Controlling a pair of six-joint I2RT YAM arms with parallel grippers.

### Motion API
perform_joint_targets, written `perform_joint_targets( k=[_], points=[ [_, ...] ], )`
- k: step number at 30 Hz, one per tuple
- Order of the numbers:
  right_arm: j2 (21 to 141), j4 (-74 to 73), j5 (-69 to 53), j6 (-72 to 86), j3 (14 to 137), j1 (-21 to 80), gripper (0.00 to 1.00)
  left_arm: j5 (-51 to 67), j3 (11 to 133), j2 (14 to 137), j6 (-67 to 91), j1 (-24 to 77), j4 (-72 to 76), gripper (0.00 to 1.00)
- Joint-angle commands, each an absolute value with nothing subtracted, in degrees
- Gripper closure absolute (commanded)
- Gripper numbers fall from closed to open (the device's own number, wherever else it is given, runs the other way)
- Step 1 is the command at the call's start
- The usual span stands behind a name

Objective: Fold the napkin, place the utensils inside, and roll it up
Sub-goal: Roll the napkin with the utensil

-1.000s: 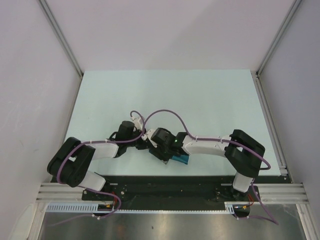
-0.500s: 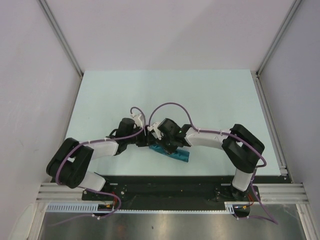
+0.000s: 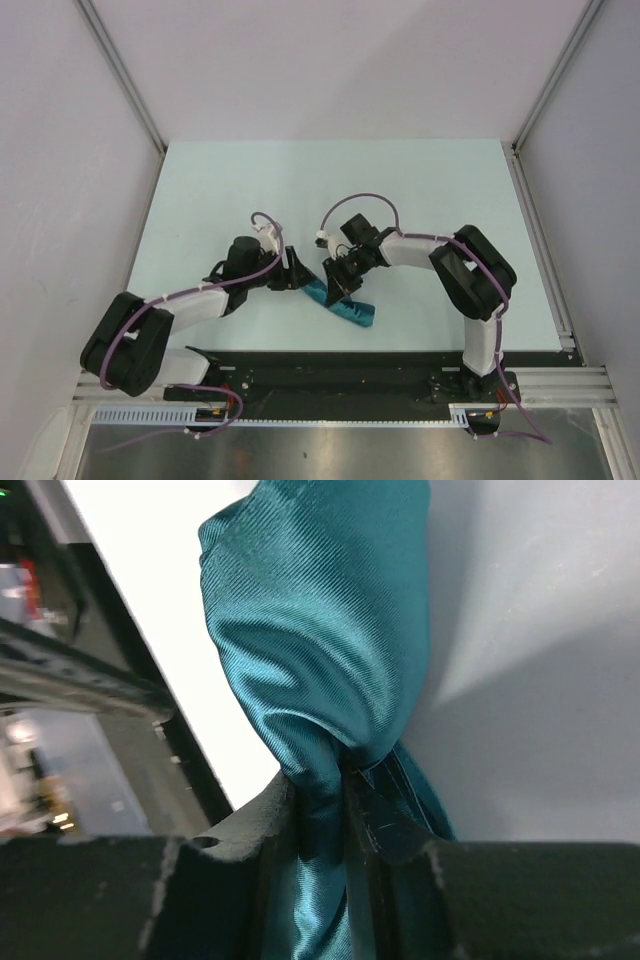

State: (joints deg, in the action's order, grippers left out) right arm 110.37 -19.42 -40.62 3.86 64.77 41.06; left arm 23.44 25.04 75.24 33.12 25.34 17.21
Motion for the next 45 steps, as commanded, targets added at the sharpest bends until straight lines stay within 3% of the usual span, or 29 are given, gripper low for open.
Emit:
perform_joint_targets(
  k=[1,14,17,18,20,23,25,29,36,45],
  points=[
    [115.48,-22.15,-50.27,5.89,64.07,40.70,0.76,25.84,23.64,78.04,34.28,25.22,23.72,0.27],
    [120.06,-22.41,-55.98,6.42,64.51,37.62,0.75,28.56,23.91,84.63,36.56,26.10,30.67,0.49],
    [120.94,-23.20,-56.16,6.33,65.04,37.18,0.74,29.09,23.99,85.95,37.18,26.45,32.17,0.60],
    [121.02,-23.46,-56.16,6.42,65.04,37.00,0.74,29.35,24.08,86.22,37.44,26.54,32.43,0.70],
    [120.94,-23.47,-55.90,6.77,65.21,36.57,0.73,29.27,24.34,86.31,37.62,26.63,32.52,0.77],
    [119.72,-23.64,-55.03,7.56,65.74,35.86,0.67,28.74,25.05,86.92,37.36,26.63,31.21,0.89],
    [118.48,-25.22,-53.62,7.56,66.79,35.42,0.57,28.30,25.92,87.71,37.18,26.63,29.36,0.98],
    [113.65,-28.90,-47.83,7.38,69.08,34.89,0.45,28.30,26.63,89.21,37.26,26.63,27.86,1.00],
    [102.58,-29.09,-31.84,8.26,70.05,36.55,0.39,28.83,27.42,90.61,37.53,26.72,26.90,1.00],
    [93.43,-22.25,-0.10,2.46,64.87,53.77,0.36,28.65,29.62,92.19,37.27,26.63,23.82,1.00]
  ],
)
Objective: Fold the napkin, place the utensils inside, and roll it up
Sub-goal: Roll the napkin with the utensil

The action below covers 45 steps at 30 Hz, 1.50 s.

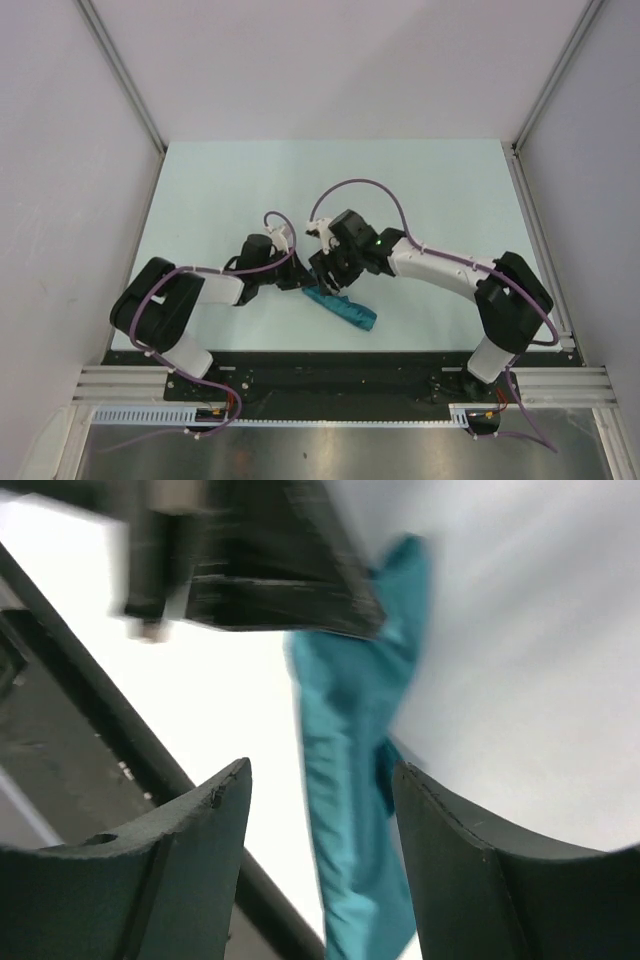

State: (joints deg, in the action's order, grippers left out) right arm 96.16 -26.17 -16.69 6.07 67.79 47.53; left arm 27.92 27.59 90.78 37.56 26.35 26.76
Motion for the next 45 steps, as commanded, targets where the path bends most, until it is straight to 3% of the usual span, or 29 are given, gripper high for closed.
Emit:
perform_joint_targets(
  k=[1,12,25,30,33,35,37,40,45],
  points=[
    [92.99,-21.28,5.74,2.29,64.08,55.01,0.37,28.65,30.14,92.37,37.18,26.72,23.56,1.00],
    [94.91,-14.85,13.45,-1.22,59.41,63.01,0.38,28.92,32.78,94.04,37.09,26.63,20.92,1.00],
    [101.51,-14.50,14.77,-1.50,59.06,62.84,0.39,29.44,34.54,95.10,37.26,26.63,20.48,1.00],
    [102.83,-15.12,7.94,-0.27,59.06,59.25,0.44,29.97,34.98,94.75,37.35,26.72,20.83,1.00],
    [102.83,-15.29,-1.27,-0.26,58.63,55.91,0.56,29.71,35.51,94.22,37.44,26.63,20.74,0.88],
    [103.18,-15.38,-6.39,1.40,58.36,53.89,0.61,29.01,35.95,93.34,37.53,26.28,20.30,0.74],
    [103.53,-14.94,-13.07,2.37,57.84,51.08,0.62,28.39,36.56,92.47,37.44,25.58,19.60,0.58],
    [105.29,-14.68,-20.81,3.95,57.48,47.56,0.62,27.34,37.79,90.27,36.65,24.26,17.41,0.43],
    [108.97,-13.80,-31.28,5.89,57.74,42.90,0.62,24.79,38.67,84.47,34.54,22.07,12.67,0.31]
  ],
)
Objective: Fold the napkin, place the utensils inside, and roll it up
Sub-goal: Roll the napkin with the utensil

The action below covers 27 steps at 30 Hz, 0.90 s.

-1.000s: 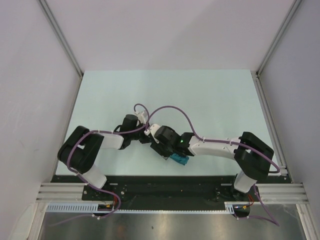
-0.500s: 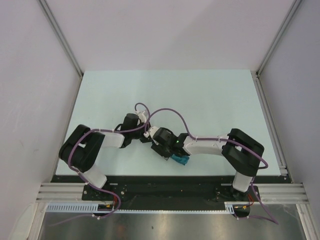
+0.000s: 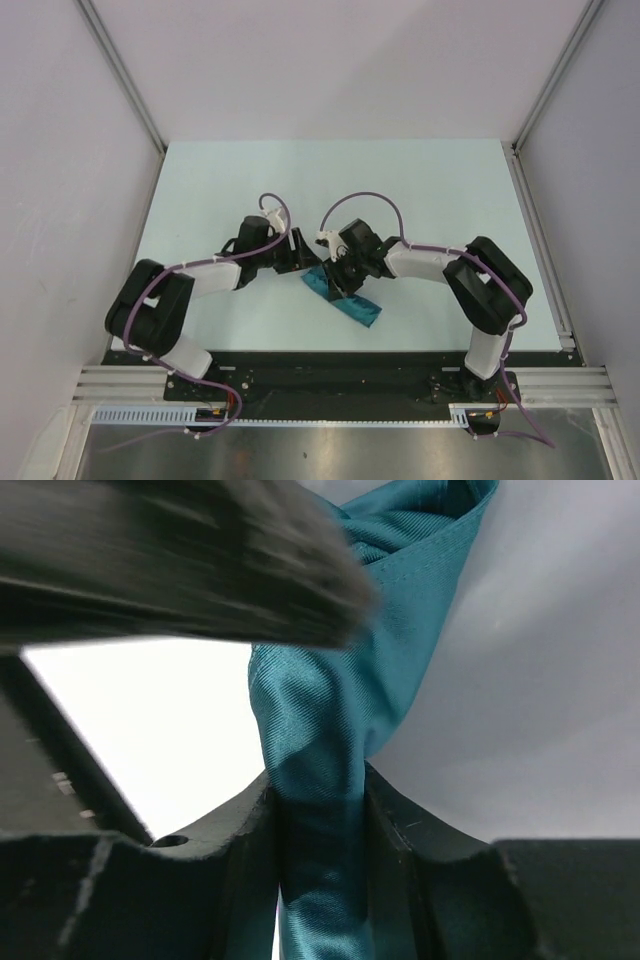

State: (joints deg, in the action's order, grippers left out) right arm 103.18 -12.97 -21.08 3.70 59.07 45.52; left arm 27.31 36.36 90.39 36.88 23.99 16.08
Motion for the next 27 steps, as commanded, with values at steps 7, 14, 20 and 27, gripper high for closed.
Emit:
perform_joint_targets(
  k=[7,14,20,27],
  points=[
    [113.64,-13.36,-39.28,8.08,58.97,40.43,0.62,23.29,36.56,74.81,34.01,18.20,7.83,0.25],
    [111.63,-12.04,-34.98,9.49,58.36,40.08,0.46,21.62,35.51,67.59,31.64,14.51,1.50,0.22],
    [108.73,-12.22,-34.98,9.67,58.36,39.64,0.38,22.76,35.33,64.52,31.64,12.48,0.44,0.21],
    [104.42,-13.88,-34.80,9.67,59.94,38.41,0.34,22.94,35.60,62.84,31.03,11.51,-2.37,0.20]
  ],
)
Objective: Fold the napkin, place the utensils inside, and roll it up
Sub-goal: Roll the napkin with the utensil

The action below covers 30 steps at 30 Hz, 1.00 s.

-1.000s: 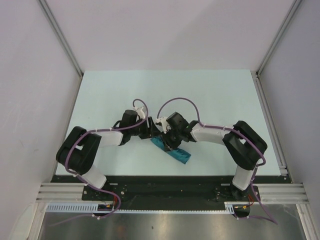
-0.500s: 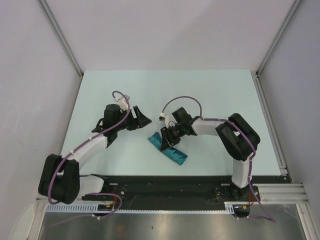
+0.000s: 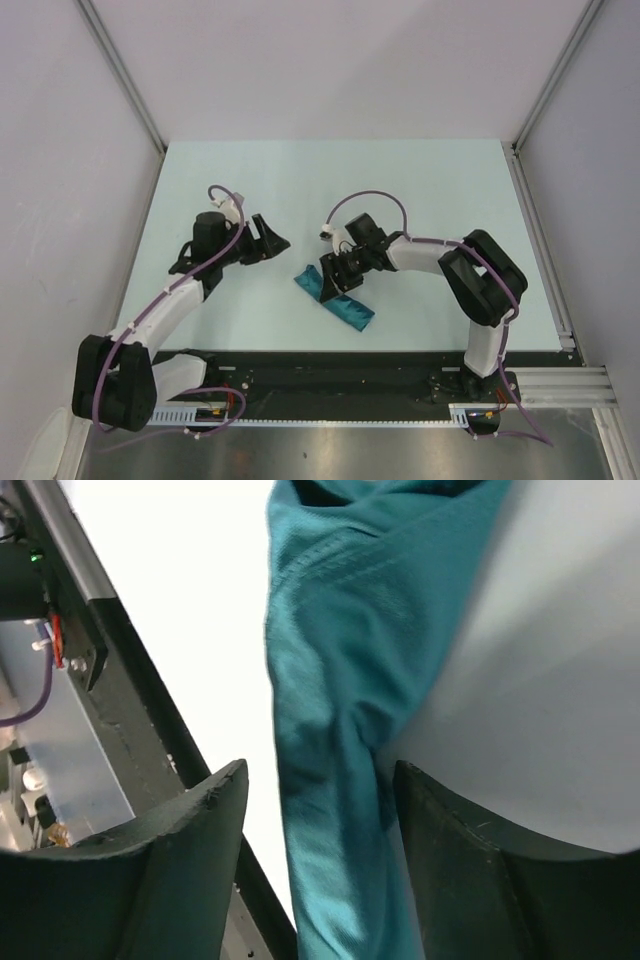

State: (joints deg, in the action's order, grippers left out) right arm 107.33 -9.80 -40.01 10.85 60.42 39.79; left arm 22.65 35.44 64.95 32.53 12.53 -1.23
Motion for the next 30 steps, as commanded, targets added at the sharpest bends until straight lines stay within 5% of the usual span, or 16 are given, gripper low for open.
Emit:
perform_joint_targets(
  k=[1,13,30],
  points=[
    [103.89,-13.89,-34.72,9.67,60.20,38.15,0.34,23.03,35.68,62.84,31.03,11.43,-2.46,0.20],
    [92.39,-10.02,-27.44,13.62,57.14,30.33,0.31,25.74,38.76,58.99,28.66,5.11,-6.94,0.04],
    [46.77,-10.81,5.88,15.82,38.94,21.97,0.27,32.17,42.28,46.85,13.88,-4.75,-16.80,0.00]
  ],
)
